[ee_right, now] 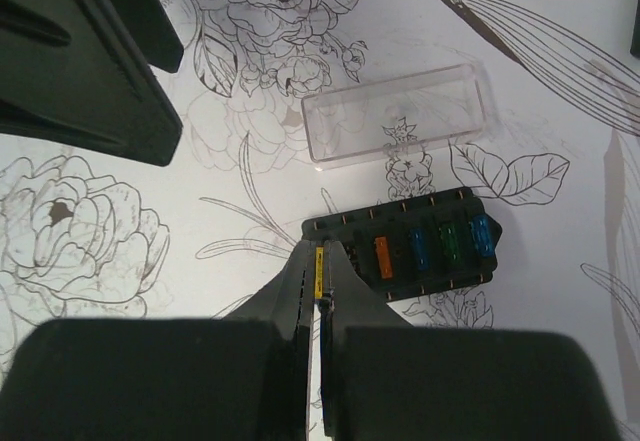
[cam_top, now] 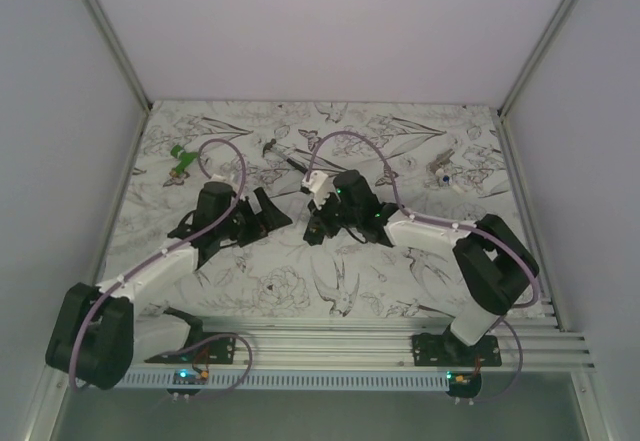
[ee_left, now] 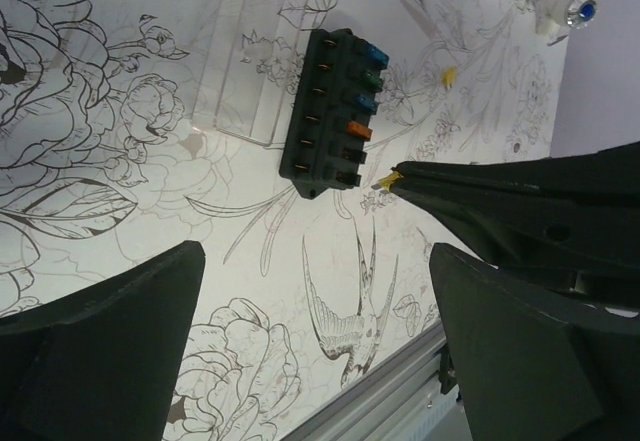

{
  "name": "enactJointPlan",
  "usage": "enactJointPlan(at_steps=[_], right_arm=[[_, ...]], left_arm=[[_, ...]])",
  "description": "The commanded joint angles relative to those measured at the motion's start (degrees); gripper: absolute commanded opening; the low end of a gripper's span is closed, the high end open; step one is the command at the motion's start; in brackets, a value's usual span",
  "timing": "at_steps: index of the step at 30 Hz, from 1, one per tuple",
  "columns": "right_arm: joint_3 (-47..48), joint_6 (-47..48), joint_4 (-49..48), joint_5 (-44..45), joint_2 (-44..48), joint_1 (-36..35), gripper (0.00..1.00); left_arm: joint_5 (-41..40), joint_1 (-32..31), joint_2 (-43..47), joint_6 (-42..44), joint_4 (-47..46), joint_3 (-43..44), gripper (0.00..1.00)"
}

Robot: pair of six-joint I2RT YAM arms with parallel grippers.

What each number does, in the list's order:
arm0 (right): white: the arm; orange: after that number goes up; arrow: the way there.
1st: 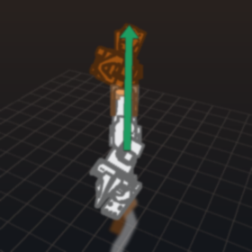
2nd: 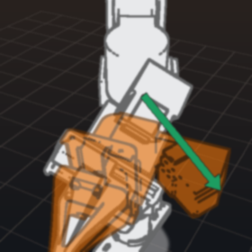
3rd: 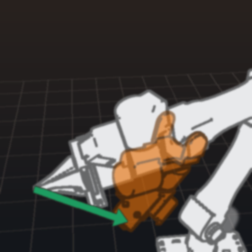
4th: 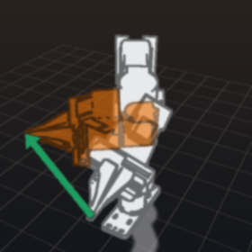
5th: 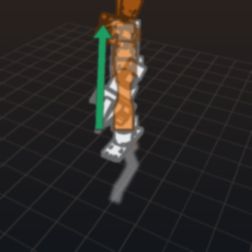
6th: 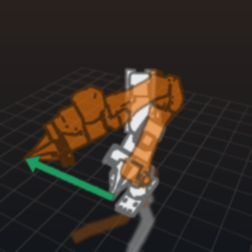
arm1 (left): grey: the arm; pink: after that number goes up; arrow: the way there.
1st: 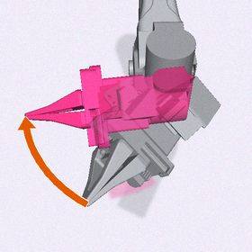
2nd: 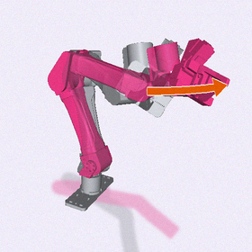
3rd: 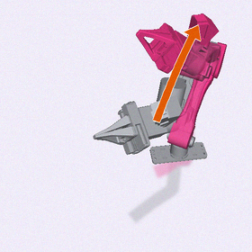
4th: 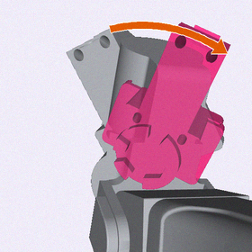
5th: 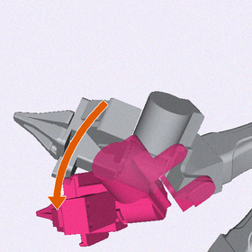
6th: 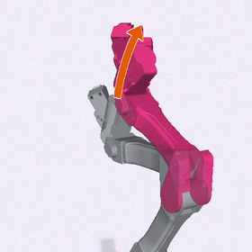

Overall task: Snap on the fuse box
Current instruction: Pick up the fuse from the center of the board.

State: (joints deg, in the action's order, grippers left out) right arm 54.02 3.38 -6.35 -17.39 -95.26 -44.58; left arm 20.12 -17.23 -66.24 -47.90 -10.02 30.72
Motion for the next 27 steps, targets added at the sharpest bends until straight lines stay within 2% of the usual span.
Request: enactJointPlan(at_steps=[1, 11, 27], right_arm=[[2.6, 4.2, -1.6, 2.8, -1.4, -1.0, 0.0], [4.1, 6.7, -0.5, 3.8, -4.7, -1.6, 0.0], [3.7, 9.1, 0.7, 5.8, -5.4, -2.0, 0.0]], left_arm=[[1.4, 0.4, -3.1, 2.1, 2.7, 2.5, 1.0], [2.7, 1.3, -10.7, 2.1, 4.3, 5.1, 1.0], [3.1, 1.2, -12.9, 1.6, 5.2, 6.0, 1.0]])
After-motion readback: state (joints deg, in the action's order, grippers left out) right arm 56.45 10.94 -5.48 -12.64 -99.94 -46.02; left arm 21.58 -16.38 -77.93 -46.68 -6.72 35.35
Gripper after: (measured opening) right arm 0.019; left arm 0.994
